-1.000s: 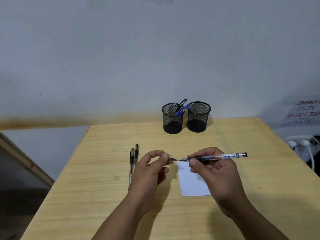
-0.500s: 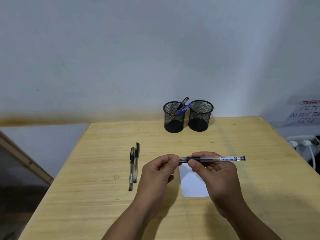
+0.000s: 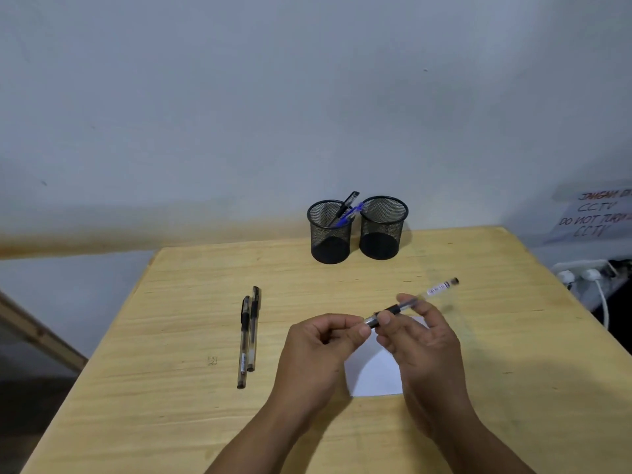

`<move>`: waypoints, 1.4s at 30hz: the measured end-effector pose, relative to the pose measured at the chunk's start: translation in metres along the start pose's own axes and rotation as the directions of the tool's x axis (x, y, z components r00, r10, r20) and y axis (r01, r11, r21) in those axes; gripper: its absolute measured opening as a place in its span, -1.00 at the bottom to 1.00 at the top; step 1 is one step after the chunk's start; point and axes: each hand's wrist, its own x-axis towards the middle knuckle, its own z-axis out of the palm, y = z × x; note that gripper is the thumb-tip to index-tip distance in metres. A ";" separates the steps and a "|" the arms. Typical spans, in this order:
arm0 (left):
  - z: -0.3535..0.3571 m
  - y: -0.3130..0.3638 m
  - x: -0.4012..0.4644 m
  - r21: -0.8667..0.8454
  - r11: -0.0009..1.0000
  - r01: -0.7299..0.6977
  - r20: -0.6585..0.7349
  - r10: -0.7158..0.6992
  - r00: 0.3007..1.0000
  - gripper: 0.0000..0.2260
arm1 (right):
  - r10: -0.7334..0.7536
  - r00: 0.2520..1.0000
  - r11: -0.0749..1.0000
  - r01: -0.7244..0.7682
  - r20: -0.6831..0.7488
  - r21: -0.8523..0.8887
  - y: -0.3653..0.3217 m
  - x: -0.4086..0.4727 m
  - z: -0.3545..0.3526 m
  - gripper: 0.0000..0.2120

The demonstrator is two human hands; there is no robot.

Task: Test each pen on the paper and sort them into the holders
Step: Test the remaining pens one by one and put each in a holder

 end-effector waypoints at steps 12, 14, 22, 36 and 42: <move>0.052 0.015 0.107 0.222 0.971 -0.085 -0.098 0.109 0.989 -0.60 | -0.156 0.985 0.902 0.110 -0.077 -0.418 -0.058 0.115 -0.046 -0.91; 0.061 0.018 0.131 0.310 0.942 -0.130 -0.150 0.184 0.971 -0.56 | -0.204 0.979 0.811 0.159 -0.017 -0.562 -0.072 0.137 -0.052 -0.90; 0.093 0.004 0.184 0.416 0.902 -0.114 -0.251 0.235 0.939 -0.16 | -0.212 0.930 0.389 0.363 0.301 -0.847 -0.103 0.206 -0.027 -0.88; 0.103 -0.005 0.194 0.372 0.917 -0.144 -0.277 0.258 0.926 -0.47 | -0.104 0.895 0.178 0.446 0.434 -0.877 -0.082 0.242 -0.001 -0.94; 0.096 -0.002 0.189 0.384 0.911 -0.152 -0.223 0.251 0.942 -0.48 | -0.071 0.920 0.189 0.392 0.385 -0.901 -0.078 0.243 -0.008 -0.89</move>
